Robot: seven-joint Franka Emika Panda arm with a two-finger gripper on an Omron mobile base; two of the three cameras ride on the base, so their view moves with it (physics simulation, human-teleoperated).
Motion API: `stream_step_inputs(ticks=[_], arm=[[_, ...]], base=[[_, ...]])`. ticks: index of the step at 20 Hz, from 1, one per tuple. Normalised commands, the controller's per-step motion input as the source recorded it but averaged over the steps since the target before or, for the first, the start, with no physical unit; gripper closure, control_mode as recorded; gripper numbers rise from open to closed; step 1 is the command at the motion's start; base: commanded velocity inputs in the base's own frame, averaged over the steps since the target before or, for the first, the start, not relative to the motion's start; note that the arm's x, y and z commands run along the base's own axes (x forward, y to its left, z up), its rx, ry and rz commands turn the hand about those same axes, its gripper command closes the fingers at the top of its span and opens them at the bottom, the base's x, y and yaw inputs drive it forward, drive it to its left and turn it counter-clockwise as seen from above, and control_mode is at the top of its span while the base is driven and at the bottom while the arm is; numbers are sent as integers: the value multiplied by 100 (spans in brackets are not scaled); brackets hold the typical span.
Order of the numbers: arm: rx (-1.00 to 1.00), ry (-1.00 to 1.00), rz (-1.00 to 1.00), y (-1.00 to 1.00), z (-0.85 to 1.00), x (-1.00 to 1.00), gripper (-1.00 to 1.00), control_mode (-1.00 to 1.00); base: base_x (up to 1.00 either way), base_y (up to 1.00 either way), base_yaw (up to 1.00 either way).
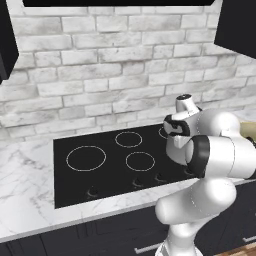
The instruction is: Open the cabinet and move the ladle to the pot. Then close the cabinet.
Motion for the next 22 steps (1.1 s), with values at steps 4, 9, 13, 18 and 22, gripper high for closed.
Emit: stream_step_inputs(ticks=[4,9,13,18,22], arm=[[0,0,0,0,-2,0,-100,-100],[0,0,0,0,0,0,-100,-100],[0,0,0,1,15,0,-100,-100],[0,0,0,2,31,3,-100,-100],[0,0,0,0,39,0,-100,-100]], base=[[0,0,0],[0,0,0],[0,0,0],[0,0,0],[0,0,0]])
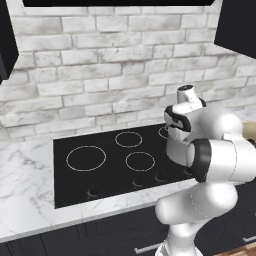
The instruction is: Open the cabinet and move the ladle to the pot. Then close the cabinet.
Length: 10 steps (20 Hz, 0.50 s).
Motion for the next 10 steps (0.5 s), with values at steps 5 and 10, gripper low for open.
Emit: stream_step_inputs(ticks=[5,10], arm=[[0,-3,0,0,43,-13,-100,-100],[1,-8,0,8,38,-36,-100,-100]], base=[[0,0,0],[0,0,0]])
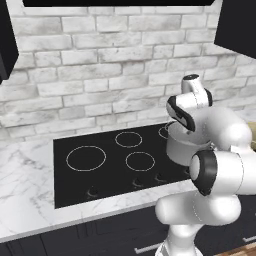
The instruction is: Open the cabinet and move the ladle to the pot. Then close the cabinet.
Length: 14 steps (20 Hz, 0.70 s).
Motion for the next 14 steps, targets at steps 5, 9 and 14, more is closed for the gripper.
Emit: stream_step_inputs(ticks=[5,9,14], arm=[[1,-15,0,6,6,-53,-100,-100],[0,-4,0,12,0,-27,-100,-100],[0,-5,0,2,-2,-20,-100,-100]], base=[[0,0,0],[0,0,0],[0,0,0]])
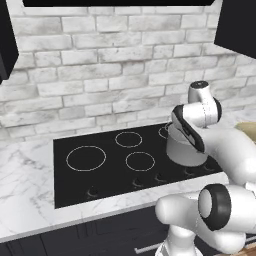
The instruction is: Open the cabinet and move the ladle to the pot. Then close the cabinet.
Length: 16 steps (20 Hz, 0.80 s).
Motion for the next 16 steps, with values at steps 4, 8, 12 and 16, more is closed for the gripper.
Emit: stream_step_inputs(ticks=[4,8,12,16], arm=[[0,0,0,0,0,0,-100,100],[0,0,0,0,0,0,-100,100],[0,0,0,0,0,0,-100,100],[0,0,0,0,0,0,-100,100]], base=[[-91,10,-6],[-88,21,-7],[-47,41,-3],[-7,53,0]])
